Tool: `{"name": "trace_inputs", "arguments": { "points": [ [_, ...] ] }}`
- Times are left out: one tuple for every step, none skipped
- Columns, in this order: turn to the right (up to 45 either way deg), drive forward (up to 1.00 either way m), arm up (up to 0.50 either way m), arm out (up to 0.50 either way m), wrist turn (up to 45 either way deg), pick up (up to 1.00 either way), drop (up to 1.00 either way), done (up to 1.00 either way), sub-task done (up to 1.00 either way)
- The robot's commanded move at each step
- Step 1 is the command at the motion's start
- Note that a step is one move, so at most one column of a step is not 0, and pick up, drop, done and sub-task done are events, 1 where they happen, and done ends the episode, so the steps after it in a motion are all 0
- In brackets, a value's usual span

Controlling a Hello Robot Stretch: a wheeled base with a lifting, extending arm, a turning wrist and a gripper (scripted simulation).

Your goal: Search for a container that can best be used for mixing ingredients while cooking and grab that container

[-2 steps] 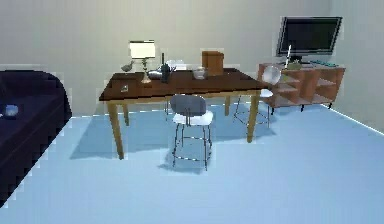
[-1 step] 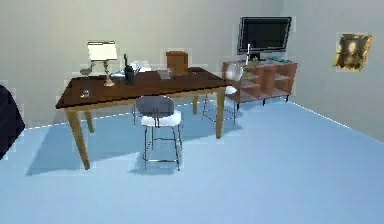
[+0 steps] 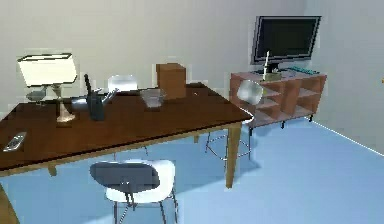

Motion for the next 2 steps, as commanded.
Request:
{"name": "trace_inputs", "arguments": {
  "points": [
    [9.0, 0.00, 0.00, 0.00, 0.0, 0.00, 0.00, 0.00, 0.00],
    [0.0, 0.35, 0.00, 0.00, 0.0, 0.00, 0.00, 0.00, 0.00]
  ]
}}
